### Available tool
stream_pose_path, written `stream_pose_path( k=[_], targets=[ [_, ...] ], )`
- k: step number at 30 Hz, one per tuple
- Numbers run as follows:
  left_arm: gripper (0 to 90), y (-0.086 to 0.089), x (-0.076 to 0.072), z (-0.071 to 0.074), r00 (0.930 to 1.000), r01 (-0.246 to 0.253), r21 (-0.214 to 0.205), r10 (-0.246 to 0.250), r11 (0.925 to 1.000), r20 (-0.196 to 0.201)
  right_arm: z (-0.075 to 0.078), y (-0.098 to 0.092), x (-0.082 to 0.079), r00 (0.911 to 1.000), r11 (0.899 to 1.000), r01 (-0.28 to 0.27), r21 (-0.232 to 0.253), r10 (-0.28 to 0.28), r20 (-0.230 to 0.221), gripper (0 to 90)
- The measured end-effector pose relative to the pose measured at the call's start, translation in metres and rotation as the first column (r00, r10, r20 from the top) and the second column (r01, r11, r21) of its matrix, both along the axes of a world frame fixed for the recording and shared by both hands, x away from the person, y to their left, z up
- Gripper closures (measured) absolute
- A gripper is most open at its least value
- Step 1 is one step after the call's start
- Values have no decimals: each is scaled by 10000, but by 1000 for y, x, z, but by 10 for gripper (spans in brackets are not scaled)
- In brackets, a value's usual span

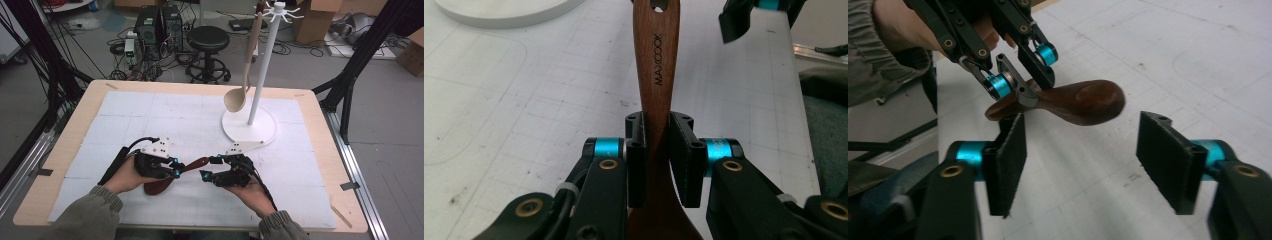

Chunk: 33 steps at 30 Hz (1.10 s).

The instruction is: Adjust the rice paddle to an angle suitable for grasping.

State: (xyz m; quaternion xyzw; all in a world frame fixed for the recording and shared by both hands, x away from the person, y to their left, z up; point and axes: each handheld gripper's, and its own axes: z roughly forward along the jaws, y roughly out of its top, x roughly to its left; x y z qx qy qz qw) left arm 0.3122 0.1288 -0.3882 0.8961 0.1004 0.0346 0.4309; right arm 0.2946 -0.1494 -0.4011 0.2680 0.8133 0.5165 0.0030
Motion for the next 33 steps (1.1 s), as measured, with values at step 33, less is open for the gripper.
stream_pose_path(
  k=[33],
  targets=[
    [649,-5,-1,-3,9961,210,-58,-214,9998,-853,1,3,0,9984,9970,-115,768,157,-550,638]
  ],
)
